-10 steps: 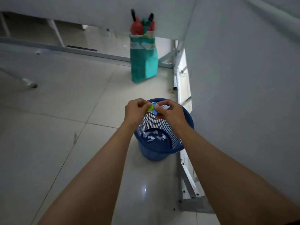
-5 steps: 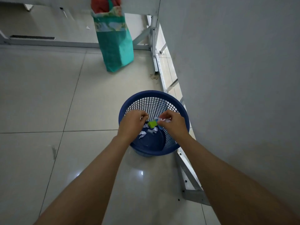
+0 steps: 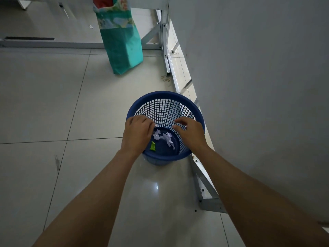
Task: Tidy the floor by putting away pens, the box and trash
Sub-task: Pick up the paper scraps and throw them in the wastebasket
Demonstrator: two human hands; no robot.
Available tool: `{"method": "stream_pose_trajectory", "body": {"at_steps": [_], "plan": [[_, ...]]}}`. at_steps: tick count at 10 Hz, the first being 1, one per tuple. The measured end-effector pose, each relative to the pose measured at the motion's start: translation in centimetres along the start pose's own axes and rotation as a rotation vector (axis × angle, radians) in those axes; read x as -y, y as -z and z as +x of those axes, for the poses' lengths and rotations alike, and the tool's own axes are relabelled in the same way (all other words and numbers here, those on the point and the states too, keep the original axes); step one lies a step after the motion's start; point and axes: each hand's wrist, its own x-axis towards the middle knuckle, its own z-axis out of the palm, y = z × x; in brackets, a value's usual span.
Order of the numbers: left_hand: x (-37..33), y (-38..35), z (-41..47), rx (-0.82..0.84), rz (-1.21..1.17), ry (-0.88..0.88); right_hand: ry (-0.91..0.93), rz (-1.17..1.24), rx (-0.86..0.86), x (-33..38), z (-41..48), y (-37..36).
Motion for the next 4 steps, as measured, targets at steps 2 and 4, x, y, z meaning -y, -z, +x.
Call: {"method": "stream_pose_trajectory", "body": {"at_steps": [2, 4], "plan": [[-0.8, 0.8, -0.5, -0.099, -0.077, 0.103, 0.029, 0.007, 0.001, 0.8, -0.5, 0.7], [0.1, 3.5, -2.0, -0.186, -0.2, 0.298, 0.155, 0.008, -0.005, 3.9, -0.9, -0.8]]}}
